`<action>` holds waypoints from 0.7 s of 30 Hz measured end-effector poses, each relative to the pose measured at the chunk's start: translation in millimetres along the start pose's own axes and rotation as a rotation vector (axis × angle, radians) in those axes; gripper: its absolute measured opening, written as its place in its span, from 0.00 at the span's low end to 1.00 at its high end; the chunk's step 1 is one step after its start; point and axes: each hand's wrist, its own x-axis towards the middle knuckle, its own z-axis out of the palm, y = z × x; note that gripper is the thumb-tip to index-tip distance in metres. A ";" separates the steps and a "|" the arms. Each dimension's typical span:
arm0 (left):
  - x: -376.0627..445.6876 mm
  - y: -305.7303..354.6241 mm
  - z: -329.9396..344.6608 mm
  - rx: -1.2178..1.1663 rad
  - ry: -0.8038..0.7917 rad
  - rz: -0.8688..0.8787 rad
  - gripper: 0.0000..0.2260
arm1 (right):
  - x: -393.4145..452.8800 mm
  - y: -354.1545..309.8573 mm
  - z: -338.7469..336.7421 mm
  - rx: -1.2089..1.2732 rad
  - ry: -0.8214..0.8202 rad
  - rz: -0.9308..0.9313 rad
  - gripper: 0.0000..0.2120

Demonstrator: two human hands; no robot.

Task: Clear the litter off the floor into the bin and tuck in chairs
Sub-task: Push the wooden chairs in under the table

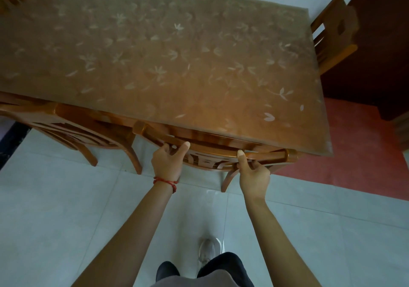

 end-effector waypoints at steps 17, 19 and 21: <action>2.5 5.0 -11.0 0.042 -0.028 -0.002 0.16 | -7.2 -4.3 6.5 0.019 0.000 0.016 0.19; 1.0 6.4 -11.9 0.055 -0.029 -0.006 0.14 | -9.0 -5.8 6.4 0.002 -0.003 0.024 0.20; -1.0 6.8 -13.1 0.069 -0.050 -0.002 0.14 | -11.5 -6.9 6.6 -0.020 -0.014 0.032 0.19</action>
